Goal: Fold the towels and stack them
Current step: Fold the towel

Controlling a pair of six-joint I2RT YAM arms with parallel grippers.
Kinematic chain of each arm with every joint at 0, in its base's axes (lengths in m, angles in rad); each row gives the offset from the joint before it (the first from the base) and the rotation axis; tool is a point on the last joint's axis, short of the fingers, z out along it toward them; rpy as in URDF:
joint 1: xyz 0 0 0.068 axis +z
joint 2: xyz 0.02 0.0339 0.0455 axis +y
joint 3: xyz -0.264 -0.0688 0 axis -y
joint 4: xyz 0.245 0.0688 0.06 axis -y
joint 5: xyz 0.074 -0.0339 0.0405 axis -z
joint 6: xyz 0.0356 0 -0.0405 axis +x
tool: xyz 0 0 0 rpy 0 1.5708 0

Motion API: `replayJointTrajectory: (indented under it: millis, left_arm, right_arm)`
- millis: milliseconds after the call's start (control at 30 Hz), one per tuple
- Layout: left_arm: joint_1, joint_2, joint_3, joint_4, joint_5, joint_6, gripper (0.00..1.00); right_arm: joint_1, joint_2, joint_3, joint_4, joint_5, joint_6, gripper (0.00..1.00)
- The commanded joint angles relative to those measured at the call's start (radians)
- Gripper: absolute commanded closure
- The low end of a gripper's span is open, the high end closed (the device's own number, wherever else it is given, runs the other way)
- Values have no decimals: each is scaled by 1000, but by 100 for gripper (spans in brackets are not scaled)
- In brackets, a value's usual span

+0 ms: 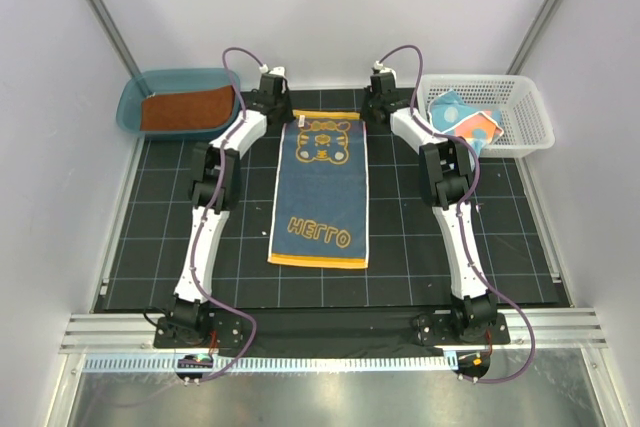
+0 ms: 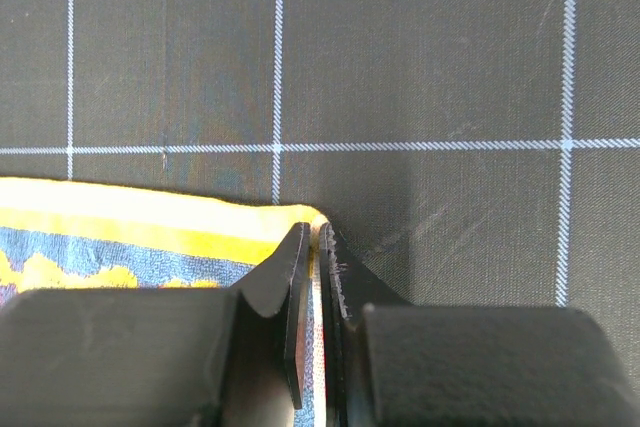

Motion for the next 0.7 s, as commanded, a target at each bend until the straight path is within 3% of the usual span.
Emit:
replayJointTrajectory:
  millis: [0, 667]
  left_arm:
    - [0, -99, -32, 89, -4, -7, 90]
    - [12, -107, 43, 175, -68, 30, 94]
  right_arm:
    - [9, -57, 6, 63, 32, -9, 95]
    - [-8, -84, 96, 142, 27, -40, 95]
